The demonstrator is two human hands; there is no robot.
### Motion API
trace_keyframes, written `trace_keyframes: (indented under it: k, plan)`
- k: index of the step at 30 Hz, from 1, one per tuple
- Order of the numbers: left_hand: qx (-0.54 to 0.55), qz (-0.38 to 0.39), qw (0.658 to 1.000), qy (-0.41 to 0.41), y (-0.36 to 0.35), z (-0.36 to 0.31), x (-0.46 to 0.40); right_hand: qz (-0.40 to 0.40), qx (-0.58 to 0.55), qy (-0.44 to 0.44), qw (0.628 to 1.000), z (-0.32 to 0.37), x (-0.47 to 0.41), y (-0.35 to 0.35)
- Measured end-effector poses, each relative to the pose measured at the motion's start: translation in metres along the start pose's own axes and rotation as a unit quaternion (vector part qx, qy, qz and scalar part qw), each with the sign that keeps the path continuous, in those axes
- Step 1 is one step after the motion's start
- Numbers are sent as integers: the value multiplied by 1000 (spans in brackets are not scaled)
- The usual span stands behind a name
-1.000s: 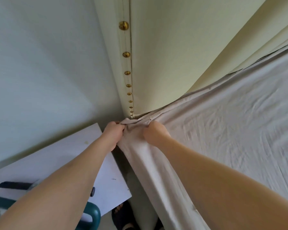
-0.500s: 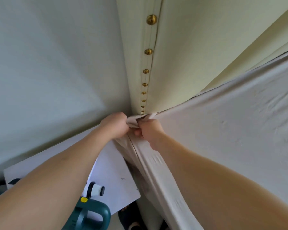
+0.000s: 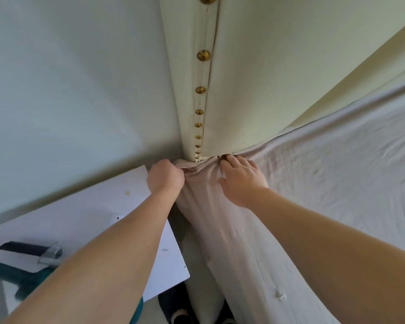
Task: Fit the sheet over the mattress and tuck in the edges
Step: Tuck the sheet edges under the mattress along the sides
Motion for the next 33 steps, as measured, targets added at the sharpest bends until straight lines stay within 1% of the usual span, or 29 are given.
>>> trace_keyframes:
  k: [3,4,5,6,7,9,10,11,13,17,20,23,26,31,33]
  plan:
    - [16,-82,996,19,15,-12,23,-1,10,37,999,-1,-5,1]
    - [26,-101,994,10,17,-16,34,-1,4,38,999,0,-4,2]
    - [45,-109,993,-19,19,-22,45,-9,-7,34,999,0,-3,2]
    - [60,-97,991,-73,15,-31,55,-18,-21,26,999,0,-2,4]
    - [65,-77,984,-147,11,-44,65,-33,-31,11,999,-2,-2,6]
    - [52,-25,957,-283,-9,-67,79,-47,-36,1,998,-5,-3,9]
    - [29,-6,945,-325,-21,-76,80,-41,-31,7,999,-6,-5,9]
    - [-4,-1,939,-344,-32,-83,79,-33,-24,21,999,-9,-7,9]
    - [-57,0,945,-323,-46,-92,78,-24,3,45,999,-18,-12,8]
    - [-55,-2,966,-251,-52,-95,64,-11,54,85,995,-26,-26,8]
    - [-75,35,962,-261,-54,-95,54,3,79,96,992,-27,-40,9]
    - [-62,62,966,-245,-56,-98,47,25,102,98,990,-28,-51,5]
    - [-67,52,966,-246,-61,-97,45,23,108,101,989,-22,-57,0]
    - [-78,4,967,-241,-71,-96,39,29,119,115,986,-23,-63,-1]
    - [-72,-3,968,-242,-70,-96,42,26,114,116,986,-20,-59,-1]
Point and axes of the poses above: each hand's wrist, its own x-axis away from the middle knuckle, its own y-axis out of the back of the hand, z = x × y, the point moved 5 cm from there along -x, towards the middle knuckle, and after that the axes turned 10 degrees about -y, right-handed, at the moved point
